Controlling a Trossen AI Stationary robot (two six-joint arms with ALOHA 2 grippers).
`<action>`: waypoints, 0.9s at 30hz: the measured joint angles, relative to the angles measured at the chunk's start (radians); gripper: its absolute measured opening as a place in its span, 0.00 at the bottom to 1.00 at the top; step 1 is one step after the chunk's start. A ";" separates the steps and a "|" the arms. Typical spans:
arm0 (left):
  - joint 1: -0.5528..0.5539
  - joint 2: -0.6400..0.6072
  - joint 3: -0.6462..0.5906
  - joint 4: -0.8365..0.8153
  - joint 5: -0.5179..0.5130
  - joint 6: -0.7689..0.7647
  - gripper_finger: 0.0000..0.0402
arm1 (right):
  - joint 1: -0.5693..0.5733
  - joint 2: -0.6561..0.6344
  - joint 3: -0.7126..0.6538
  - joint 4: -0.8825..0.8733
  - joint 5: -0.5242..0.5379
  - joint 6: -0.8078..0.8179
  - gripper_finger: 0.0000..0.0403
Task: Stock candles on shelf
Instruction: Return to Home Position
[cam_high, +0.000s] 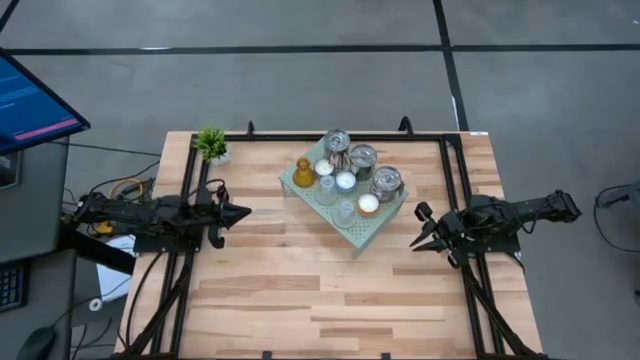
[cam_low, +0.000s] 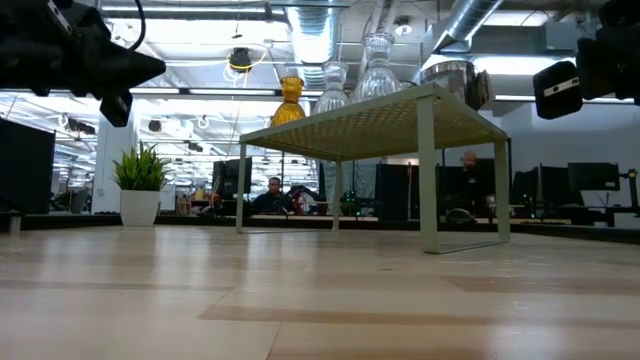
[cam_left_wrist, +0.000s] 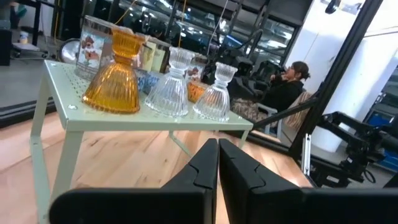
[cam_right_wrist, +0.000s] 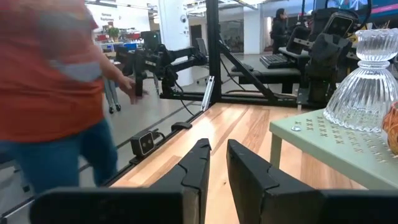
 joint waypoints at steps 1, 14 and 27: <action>0.000 0.006 0.000 0.000 0.000 0.000 0.03 | 0.000 0.000 0.000 0.000 0.000 0.001 0.12; 0.000 0.082 0.000 0.010 0.000 0.000 0.03 | 0.000 0.000 0.000 -0.001 0.001 0.001 0.12; 0.000 0.056 0.001 0.011 0.000 0.000 0.03 | 0.000 0.000 0.000 -0.002 0.001 0.001 0.12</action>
